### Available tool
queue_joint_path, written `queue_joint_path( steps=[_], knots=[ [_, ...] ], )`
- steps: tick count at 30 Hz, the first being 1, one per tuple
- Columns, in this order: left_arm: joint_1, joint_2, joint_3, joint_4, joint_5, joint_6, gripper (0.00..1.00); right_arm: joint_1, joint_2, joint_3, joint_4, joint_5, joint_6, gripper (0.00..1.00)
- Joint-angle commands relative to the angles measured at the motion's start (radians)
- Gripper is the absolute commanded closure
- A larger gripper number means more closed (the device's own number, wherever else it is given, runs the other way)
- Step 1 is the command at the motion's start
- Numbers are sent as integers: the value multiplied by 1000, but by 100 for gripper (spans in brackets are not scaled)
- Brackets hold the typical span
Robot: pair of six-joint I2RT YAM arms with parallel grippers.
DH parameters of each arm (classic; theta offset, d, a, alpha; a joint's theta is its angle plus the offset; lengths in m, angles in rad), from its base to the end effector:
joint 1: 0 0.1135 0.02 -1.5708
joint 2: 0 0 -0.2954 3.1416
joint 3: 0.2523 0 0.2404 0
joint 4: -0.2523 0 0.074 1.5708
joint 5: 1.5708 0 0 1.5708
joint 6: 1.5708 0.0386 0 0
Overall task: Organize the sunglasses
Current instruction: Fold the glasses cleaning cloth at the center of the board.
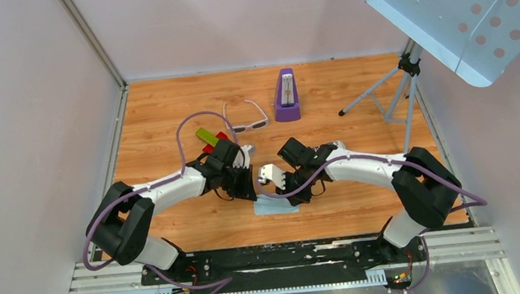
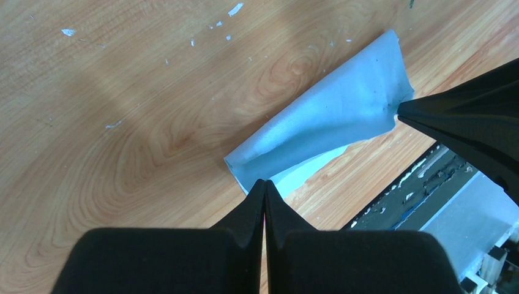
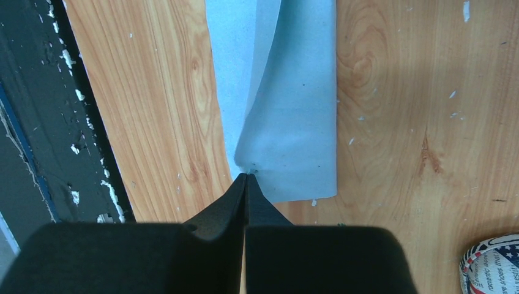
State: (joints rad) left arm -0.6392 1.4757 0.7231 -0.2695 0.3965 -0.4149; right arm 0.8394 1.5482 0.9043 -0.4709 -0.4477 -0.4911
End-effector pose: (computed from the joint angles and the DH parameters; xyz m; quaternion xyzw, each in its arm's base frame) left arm 0.1998 -0.1671 0.1987 0.1586 0.9318 -0.2975 0.1342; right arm 0.1769 0.2221 0.2194 -0.6258 0.7163 0.2512 0.1796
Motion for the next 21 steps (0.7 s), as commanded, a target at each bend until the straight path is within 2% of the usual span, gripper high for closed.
queue_joint_path(
  steps=[1,21],
  knots=[
    [-14,-25,-17,-7,27,13,100,17,-26,-21,-23,-29,-16,100],
    [-30,1,-13,-24,19,36,100,21,-10,-33,-23,-48,-33,100]
  ],
)
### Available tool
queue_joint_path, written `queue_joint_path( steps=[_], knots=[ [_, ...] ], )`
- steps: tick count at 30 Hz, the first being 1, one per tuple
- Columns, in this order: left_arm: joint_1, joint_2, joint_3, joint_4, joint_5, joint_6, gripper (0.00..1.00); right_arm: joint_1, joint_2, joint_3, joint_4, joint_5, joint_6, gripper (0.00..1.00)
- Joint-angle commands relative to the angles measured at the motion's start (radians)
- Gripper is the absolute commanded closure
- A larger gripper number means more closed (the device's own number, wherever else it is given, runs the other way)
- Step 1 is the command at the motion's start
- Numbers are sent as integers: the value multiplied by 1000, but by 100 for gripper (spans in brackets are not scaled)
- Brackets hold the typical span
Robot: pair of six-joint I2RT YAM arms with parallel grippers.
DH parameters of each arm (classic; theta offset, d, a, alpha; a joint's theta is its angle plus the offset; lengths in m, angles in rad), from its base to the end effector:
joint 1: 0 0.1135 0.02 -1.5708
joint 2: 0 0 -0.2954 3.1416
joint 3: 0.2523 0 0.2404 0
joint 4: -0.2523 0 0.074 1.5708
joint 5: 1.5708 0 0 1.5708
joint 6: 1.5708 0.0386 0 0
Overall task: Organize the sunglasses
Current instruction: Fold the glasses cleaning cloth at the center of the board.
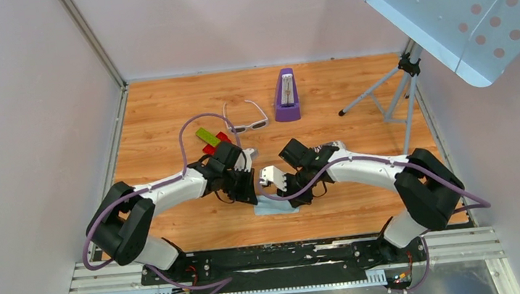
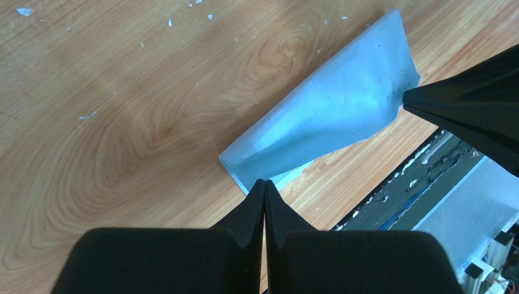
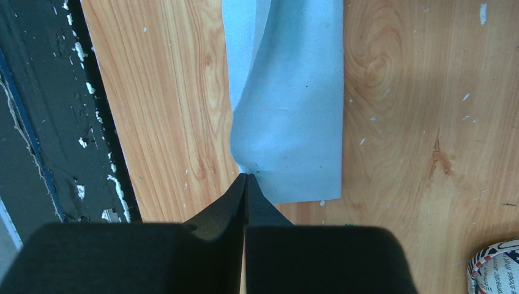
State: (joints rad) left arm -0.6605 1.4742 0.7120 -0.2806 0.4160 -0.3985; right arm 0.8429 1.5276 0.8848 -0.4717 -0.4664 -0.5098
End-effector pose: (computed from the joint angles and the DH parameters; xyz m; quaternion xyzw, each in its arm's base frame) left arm 0.1929 -0.1696 0.1958 0.1768 0.9294 -0.3010 0.1197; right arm 0.1716 0.2186 0.2197 -0.6340 0.7064 0.2585 0.1797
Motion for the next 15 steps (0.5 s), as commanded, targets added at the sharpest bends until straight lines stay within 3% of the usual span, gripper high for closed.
queue_joint_path(
  steps=[1,15],
  knots=[
    [-8,3,-2,-13,1,21,100,18,12,-14,-22,-30,-14,100],
    [-8,-9,-15,-20,12,22,100,29,48,-8,-21,-34,-15,100]
  ],
)
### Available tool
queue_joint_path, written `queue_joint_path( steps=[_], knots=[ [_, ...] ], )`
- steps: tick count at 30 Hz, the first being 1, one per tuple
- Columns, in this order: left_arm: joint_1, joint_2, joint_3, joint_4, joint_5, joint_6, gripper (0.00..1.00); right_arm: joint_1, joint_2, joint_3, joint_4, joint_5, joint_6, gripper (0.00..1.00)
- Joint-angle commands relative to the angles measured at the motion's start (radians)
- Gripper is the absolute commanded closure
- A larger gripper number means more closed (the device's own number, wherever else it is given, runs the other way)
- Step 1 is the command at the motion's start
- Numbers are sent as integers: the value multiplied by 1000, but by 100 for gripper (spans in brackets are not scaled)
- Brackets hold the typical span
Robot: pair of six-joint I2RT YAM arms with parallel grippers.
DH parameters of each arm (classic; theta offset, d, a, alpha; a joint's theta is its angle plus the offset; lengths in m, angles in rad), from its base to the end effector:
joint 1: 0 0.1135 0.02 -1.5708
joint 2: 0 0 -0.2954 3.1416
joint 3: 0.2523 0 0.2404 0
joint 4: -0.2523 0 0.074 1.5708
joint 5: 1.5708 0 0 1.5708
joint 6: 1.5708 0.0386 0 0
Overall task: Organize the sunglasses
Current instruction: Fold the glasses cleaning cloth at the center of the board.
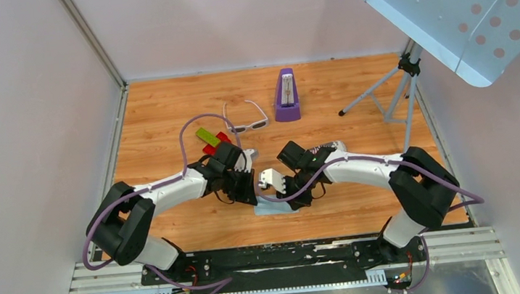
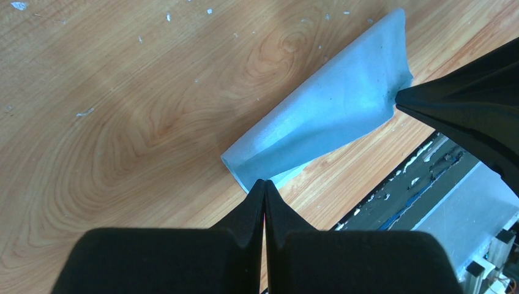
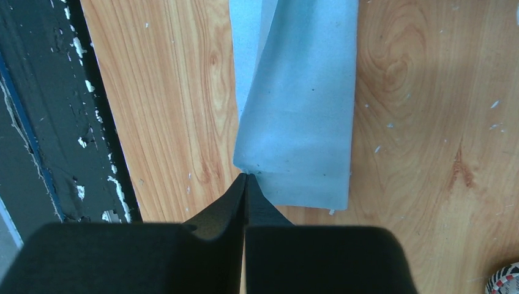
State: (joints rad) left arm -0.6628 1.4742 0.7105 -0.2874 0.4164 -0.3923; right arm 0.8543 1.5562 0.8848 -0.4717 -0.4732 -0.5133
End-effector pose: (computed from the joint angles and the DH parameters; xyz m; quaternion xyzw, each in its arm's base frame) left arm 0.1917 -0.1695 0.1950 0.1801 0.9298 -0.2992 0.1166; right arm 0.1708 0.2229 0.2124 -0.6387 0.7050 0.2607 0.1645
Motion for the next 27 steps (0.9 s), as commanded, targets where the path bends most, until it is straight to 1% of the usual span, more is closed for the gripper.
queue_joint_path(
  steps=[1,13,16,18,20,24,27],
  knots=[
    [-6,-11,-14,-13,12,14,100,18,21,-6,-21,-25,-11,100],
    [-6,-30,-19,-12,32,6,100,19,31,-14,-18,-9,-17,100],
    [-6,-43,-18,-12,37,5,100,18,34,-14,-18,2,-18,92],
    [-6,-50,-15,-14,44,4,95,18,28,-11,-19,14,-17,87],
    [-6,-59,-13,-23,51,8,86,18,13,-10,-23,22,-16,82],
    [-6,-74,-5,-42,47,16,78,18,-36,-9,-35,20,-17,73],
    [-6,-79,1,-56,37,21,76,16,-66,-1,-54,13,-25,72]
  ],
)
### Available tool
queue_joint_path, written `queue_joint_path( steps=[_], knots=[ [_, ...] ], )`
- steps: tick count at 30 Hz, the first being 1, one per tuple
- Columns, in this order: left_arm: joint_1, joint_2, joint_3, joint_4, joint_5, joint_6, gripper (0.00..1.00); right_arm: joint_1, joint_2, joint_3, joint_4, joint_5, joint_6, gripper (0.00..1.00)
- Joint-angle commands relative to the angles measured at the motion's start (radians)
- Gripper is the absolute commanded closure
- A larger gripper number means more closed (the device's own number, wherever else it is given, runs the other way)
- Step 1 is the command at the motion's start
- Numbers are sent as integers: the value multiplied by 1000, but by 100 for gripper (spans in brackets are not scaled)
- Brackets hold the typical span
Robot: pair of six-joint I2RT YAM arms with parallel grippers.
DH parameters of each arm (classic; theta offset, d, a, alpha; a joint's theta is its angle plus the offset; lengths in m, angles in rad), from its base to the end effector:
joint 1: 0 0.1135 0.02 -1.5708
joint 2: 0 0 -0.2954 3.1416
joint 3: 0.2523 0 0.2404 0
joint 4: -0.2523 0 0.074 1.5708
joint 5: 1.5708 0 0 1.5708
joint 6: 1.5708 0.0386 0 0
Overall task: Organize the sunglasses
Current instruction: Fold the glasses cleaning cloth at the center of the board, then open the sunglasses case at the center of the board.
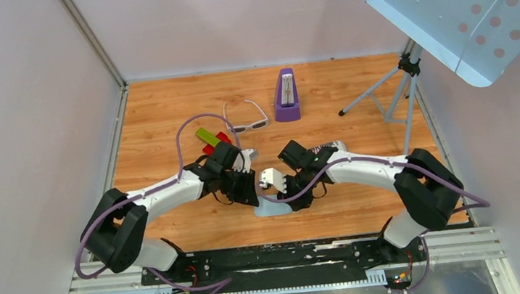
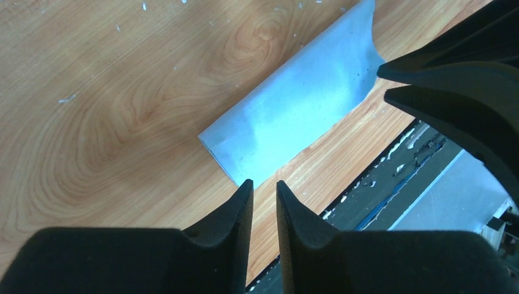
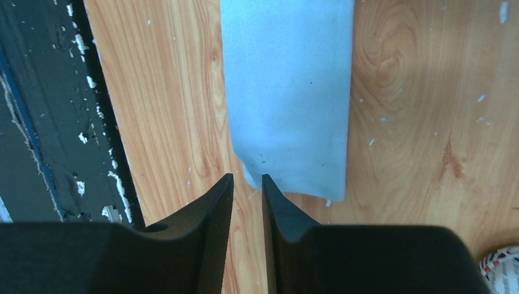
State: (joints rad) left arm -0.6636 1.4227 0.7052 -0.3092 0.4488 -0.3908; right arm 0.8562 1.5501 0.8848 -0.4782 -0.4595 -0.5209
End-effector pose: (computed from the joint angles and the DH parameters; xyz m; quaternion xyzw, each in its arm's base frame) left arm 0.1847 -0.1657 0.2048 0.1869 0.9222 -0.3170 0.1186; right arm 0.1700 0.2220 0.2135 -0.6419 0.7041 0.2539 0.1664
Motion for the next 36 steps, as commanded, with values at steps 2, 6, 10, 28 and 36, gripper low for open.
queue_joint_path(
  steps=[2,6,10,28,36],
  knots=[
    [-5,-31,24,-50,-11,26,76,7,-84,8,-62,-3,-26,72],
    [-5,-56,55,-59,-45,29,76,-39,-117,34,-83,-49,-33,73],
    [-5,-17,78,-37,-37,18,77,-81,-85,58,-93,-72,-18,75],
    [-5,174,132,13,-34,-30,92,-102,157,164,-87,-32,40,90],
    [-3,210,164,2,-113,-5,92,-123,190,153,-69,-18,46,92]
  ],
)
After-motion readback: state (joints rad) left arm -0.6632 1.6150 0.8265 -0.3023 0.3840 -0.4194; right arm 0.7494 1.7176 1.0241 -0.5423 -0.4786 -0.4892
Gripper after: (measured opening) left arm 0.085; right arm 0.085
